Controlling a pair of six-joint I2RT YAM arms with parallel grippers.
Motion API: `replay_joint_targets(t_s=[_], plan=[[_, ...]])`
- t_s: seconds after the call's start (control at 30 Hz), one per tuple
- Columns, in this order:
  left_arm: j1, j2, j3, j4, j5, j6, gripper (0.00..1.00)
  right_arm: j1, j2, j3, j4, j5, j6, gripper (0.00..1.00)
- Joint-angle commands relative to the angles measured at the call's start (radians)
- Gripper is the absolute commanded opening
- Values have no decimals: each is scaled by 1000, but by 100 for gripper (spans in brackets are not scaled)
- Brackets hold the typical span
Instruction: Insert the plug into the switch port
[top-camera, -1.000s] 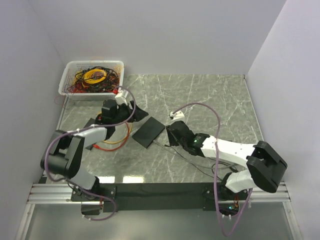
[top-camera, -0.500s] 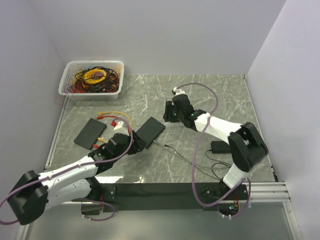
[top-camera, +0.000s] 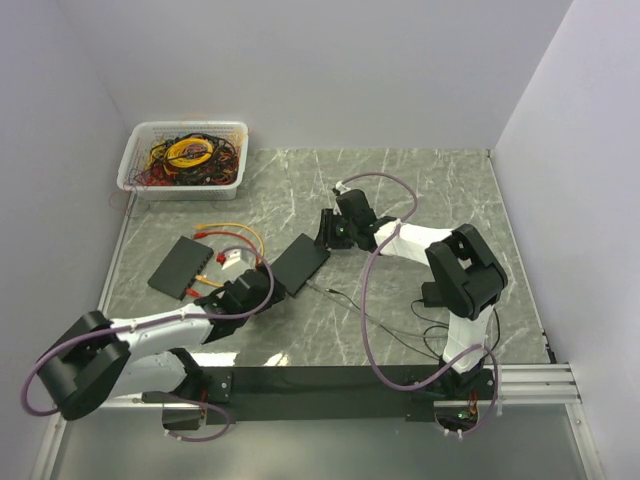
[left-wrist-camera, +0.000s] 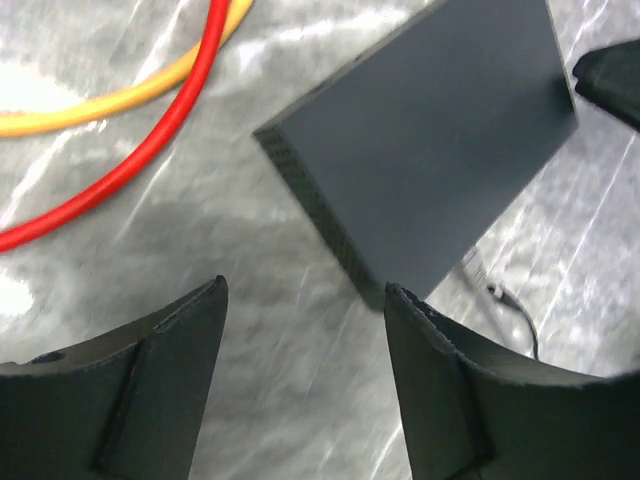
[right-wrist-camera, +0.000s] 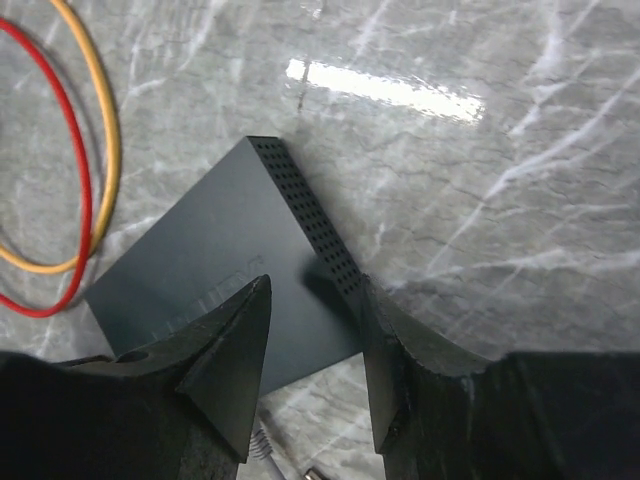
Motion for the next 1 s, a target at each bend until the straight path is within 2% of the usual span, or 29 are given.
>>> replay_joint_targets(t_s=[0.0,0.27,0.5,0.77,0.97], plan=[[-1,70,53,22,-61,-24,72,-4,9,-7,71,-28,14,47],[69,191,142,55,-48,42,73,-6,23,-88,137,-65,63,43],[161,271,206,103,17,131,72,17,-40,-204,195,-82,107,41],[184,453,355,161,119,176,69,100,-146,-315,221,-65,165,40],[186,579,510,163,177,217,69,217,-204,-352,210,-41,221,40]])
